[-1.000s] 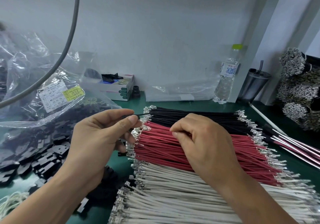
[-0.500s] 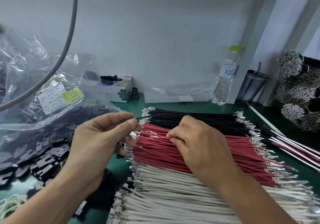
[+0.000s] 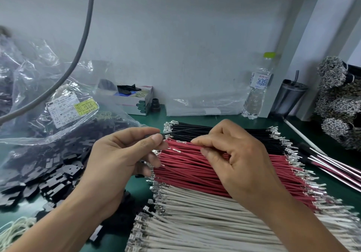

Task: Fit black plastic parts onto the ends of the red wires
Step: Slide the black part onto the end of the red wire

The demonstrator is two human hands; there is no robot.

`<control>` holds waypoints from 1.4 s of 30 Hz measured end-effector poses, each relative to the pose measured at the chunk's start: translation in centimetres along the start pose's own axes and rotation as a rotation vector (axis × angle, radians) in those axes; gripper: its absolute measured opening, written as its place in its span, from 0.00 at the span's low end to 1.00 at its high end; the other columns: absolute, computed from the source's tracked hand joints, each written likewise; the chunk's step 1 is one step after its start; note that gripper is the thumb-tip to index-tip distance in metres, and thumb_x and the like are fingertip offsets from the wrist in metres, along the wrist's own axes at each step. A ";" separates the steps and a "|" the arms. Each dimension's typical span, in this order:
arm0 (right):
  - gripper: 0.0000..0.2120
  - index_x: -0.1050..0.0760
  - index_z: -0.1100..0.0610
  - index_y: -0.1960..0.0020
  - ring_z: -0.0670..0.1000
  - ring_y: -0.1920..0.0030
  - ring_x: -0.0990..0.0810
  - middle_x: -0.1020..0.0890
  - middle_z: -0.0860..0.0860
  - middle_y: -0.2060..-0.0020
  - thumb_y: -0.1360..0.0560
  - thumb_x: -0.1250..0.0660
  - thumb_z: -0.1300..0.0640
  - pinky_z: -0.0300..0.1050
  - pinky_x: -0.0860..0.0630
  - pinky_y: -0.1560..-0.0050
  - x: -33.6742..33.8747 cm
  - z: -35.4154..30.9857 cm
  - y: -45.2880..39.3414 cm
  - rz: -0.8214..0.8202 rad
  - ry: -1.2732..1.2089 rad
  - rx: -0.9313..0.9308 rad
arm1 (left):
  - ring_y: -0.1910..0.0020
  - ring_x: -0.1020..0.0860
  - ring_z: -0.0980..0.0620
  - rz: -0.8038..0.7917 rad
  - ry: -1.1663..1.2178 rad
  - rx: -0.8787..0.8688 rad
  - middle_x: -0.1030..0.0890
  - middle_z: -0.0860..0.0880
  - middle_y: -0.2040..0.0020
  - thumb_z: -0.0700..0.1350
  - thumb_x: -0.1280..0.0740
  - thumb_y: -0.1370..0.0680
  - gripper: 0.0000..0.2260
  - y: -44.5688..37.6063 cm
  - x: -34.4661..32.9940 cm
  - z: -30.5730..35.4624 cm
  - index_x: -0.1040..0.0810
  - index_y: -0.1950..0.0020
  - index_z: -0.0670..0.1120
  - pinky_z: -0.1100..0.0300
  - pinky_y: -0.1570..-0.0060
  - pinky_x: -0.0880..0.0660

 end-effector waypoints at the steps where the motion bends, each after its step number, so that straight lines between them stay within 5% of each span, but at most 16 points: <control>1: 0.08 0.15 0.47 0.47 0.48 0.58 0.21 0.23 0.42 0.59 0.24 0.27 0.58 0.43 0.23 0.60 0.1 -0.3 0.0 0.016 -0.038 0.011 | 0.71 0.20 0.50 -0.025 0.016 0.016 0.13 0.37 0.55 0.48 0.22 0.36 0.16 0.1 -0.2 0.0 0.12 0.51 0.42 0.62 0.76 0.26; 19: 0.06 0.16 0.49 0.48 0.46 0.59 0.21 0.25 0.40 0.59 0.21 0.31 0.53 0.44 0.23 0.61 0.3 -1.7 0.0 0.068 0.011 0.084 | 0.75 0.22 0.51 -0.180 0.171 0.185 0.15 0.39 0.62 0.46 0.25 0.34 0.13 0.7 -1.3 0.2 0.12 0.53 0.41 0.63 0.75 0.24; 29: 0.04 0.16 0.58 0.52 0.51 0.63 0.28 0.25 0.50 0.62 0.23 0.30 0.63 0.48 0.28 0.74 0.6 -2.7 0.2 0.072 0.435 0.347 | 0.74 0.21 0.51 -0.217 0.082 0.252 0.16 0.40 0.62 0.47 0.18 0.33 0.18 0.3 -0.6 0.1 0.13 0.50 0.38 0.63 0.73 0.22; 31: 0.03 0.17 0.59 0.52 0.51 0.63 0.28 0.25 0.50 0.62 0.23 0.29 0.65 0.48 0.28 0.75 0.2 -2.8 0.4 0.108 0.424 0.357 | 0.73 0.21 0.52 -0.222 0.117 0.286 0.17 0.41 0.63 0.50 0.19 0.36 0.21 0.2 -0.4 0.0 0.13 0.49 0.38 0.63 0.73 0.22; 38: 0.08 0.15 0.59 0.48 0.50 0.62 0.24 0.22 0.50 0.60 0.19 0.33 0.58 0.47 0.24 0.67 -0.9 -2.3 0.8 0.209 0.156 0.238 | 0.75 0.21 0.54 -0.226 0.267 0.344 0.18 0.44 0.65 0.47 0.22 0.32 0.09 0.5 -1.1 -0.1 0.12 0.56 0.43 0.64 0.74 0.21; 42: 0.08 0.15 0.59 0.45 0.50 0.61 0.23 0.22 0.50 0.59 0.19 0.32 0.58 0.47 0.23 0.65 -0.9 -1.8 0.8 0.136 0.084 0.216 | 0.74 0.21 0.54 -0.277 0.225 0.329 0.18 0.44 0.64 0.48 0.16 0.35 0.16 0.3 -0.6 0.5 0.12 0.53 0.42 0.64 0.73 0.21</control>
Point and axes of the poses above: each hand's wrist, its own y-axis away from the middle knuckle, its own x-axis out of the back of the hand, z = x × y, the point moved 3 cm from there along -y, towards the middle knuckle
